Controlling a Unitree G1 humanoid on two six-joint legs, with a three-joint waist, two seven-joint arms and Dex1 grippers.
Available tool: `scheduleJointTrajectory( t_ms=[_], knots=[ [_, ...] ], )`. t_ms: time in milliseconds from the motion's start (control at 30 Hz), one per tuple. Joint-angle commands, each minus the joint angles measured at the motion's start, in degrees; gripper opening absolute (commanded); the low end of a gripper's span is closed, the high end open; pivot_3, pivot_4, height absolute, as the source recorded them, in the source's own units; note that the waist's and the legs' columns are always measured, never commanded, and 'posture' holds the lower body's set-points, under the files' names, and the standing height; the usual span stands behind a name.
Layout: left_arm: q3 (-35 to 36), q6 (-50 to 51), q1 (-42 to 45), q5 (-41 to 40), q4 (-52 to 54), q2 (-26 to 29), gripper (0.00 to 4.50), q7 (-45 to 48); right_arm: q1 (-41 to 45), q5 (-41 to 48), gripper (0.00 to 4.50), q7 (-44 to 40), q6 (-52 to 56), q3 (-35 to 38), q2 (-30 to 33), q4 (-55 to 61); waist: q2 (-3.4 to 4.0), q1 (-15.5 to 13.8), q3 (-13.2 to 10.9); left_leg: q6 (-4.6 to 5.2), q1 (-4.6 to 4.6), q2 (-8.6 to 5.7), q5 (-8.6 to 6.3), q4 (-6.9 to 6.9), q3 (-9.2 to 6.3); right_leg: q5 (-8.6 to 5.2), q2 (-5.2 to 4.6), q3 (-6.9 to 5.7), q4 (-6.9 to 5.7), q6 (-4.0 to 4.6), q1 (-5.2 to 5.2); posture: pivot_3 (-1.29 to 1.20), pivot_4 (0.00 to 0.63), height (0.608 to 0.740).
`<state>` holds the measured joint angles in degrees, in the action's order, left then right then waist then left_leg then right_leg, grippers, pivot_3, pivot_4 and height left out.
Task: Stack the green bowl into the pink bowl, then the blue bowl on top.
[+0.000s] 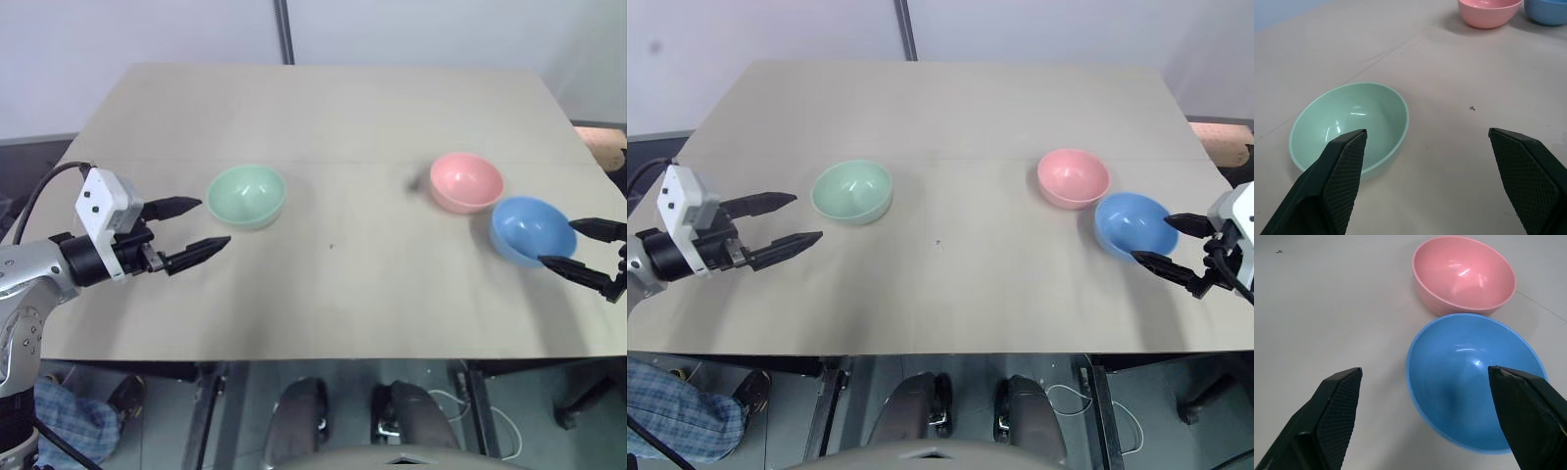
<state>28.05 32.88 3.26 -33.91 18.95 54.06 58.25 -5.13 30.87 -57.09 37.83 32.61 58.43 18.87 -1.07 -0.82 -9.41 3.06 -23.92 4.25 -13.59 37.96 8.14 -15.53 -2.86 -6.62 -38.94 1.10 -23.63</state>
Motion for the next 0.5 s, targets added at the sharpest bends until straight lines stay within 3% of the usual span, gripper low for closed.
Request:
scheduleJointTrajectory(
  t_ms=[33,500],
  knots=[
    [0.6,-1.3,0.7,-0.4,0.0,-0.3,4.2,-0.5,1.8,0.1,4.5,0.2,-0.5,2.0,1.6,0.4,0.0,0.0,0.0,0.0,0.0,0.0,0.0,0.0,0.0,0.0,0.0,0.0,0.0,0.0,0.0,0.0,0.15,0.74],
    [0.4,-1.9,0.2,-0.4,-0.7,-0.8,4.2,-1.3,5.0,-0.9,4.5,0.9,-0.6,-2.2,2.0,-0.8,0.04,0.0,0.0,-0.08,0.0,-0.01,0.05,-0.01,0.01,0.0,0.0,0.0,0.01,-0.01,0.0,0.0,0.15,0.74]
  ],
)
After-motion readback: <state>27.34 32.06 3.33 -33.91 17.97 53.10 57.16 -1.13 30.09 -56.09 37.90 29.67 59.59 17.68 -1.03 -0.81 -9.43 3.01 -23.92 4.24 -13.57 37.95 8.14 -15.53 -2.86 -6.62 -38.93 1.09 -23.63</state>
